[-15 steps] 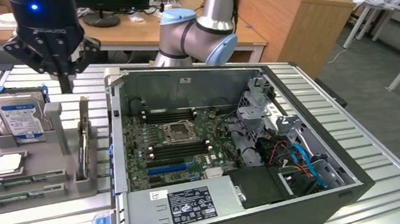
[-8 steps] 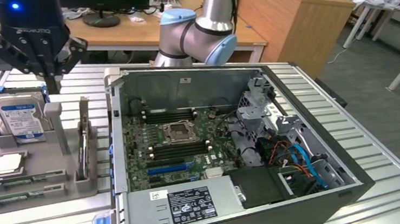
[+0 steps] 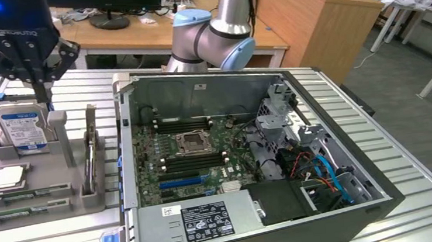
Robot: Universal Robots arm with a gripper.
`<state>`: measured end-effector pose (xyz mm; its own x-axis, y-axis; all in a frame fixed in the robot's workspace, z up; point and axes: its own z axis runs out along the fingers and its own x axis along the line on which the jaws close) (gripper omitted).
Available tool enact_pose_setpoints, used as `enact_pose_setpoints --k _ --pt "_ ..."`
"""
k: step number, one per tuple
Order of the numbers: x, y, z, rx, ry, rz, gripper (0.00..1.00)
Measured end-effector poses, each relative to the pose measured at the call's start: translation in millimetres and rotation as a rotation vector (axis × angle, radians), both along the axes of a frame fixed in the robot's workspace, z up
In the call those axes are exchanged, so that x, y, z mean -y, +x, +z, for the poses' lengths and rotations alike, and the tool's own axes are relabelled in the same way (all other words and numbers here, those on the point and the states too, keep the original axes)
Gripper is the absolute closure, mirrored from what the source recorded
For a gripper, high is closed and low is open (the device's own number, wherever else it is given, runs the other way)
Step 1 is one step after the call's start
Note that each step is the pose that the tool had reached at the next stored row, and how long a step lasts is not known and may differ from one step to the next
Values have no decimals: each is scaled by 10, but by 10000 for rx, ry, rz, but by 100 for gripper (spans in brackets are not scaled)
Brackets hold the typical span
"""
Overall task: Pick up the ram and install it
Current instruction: 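Reach for the ram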
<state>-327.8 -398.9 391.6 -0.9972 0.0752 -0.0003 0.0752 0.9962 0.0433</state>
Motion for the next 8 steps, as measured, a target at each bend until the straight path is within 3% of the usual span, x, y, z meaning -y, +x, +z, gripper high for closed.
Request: enact_pose_setpoints --k 8 --pt "0 -206 -3 -54 0 0 89"
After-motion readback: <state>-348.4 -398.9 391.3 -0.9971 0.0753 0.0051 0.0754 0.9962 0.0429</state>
